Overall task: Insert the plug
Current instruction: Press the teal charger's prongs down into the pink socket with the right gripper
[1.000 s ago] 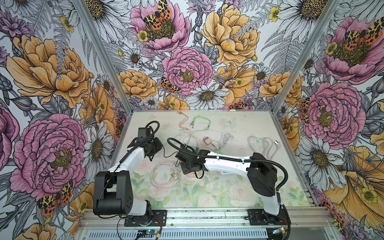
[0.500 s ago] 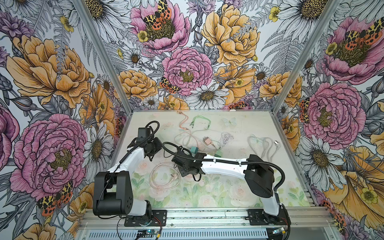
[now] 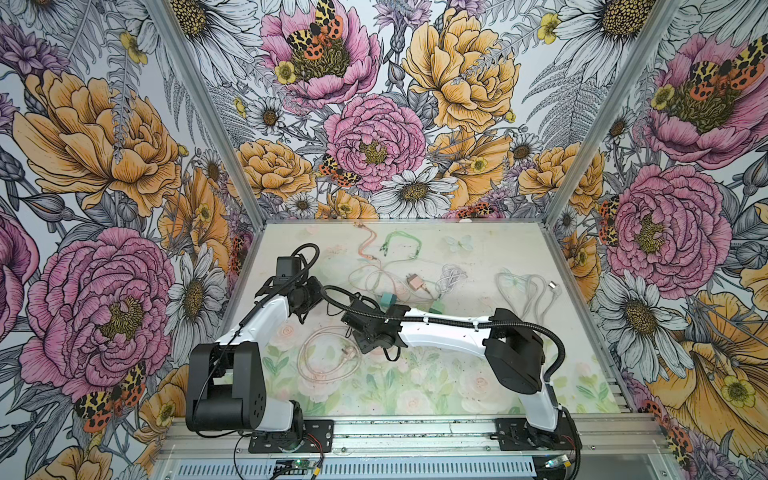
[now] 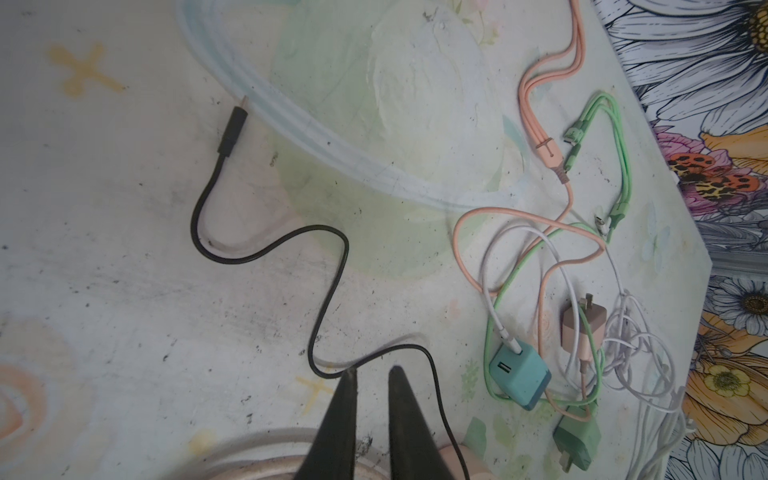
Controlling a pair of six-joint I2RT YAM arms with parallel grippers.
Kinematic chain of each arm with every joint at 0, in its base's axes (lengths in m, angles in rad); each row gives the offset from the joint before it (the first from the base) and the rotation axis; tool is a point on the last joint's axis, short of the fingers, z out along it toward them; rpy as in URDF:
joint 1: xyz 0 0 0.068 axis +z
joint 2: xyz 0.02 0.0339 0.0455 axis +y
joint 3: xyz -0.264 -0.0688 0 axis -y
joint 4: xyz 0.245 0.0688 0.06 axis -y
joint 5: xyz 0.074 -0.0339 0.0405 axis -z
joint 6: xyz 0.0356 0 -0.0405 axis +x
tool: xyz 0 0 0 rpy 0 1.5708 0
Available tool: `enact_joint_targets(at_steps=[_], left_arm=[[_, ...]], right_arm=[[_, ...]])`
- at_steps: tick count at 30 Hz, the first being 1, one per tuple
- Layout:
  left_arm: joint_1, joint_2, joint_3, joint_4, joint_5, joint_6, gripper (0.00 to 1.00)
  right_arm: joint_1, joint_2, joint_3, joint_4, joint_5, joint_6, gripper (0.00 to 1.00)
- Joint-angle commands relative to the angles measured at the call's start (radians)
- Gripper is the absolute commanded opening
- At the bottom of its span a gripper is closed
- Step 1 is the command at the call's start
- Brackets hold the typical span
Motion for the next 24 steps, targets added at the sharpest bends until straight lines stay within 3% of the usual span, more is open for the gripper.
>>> enact_joint_targets(at_steps=[1, 6, 12, 17, 24], left_arm=[[0.01, 0.008, -0.001, -0.003, 0.021, 0.018, 0.18], [0.008, -0.004, 0.0, -0.001, 0.02, 0.016, 0.2], [0.0, -0.021, 0.01, -0.002, 0.016, 0.013, 0.2], [-0.005, -0.026, 0.016, -0.003, 0.015, 0.013, 0.21], [-0.006, -0.018, 0.023, -0.002, 0.019, 0.023, 0.21]], right_arm=[[0.01, 0.187, -0.112, -0.187, -0.207, -0.006, 0.0], [-0.014, 0.147, -0.096, -0.187, -0.188, 0.006, 0.01], [-0.041, 0.088, -0.041, -0.187, -0.144, 0.038, 0.24], [-0.052, 0.058, -0.029, -0.188, -0.117, 0.048, 0.27], [-0.049, 0.056, -0.034, -0.201, -0.091, 0.068, 0.38]])
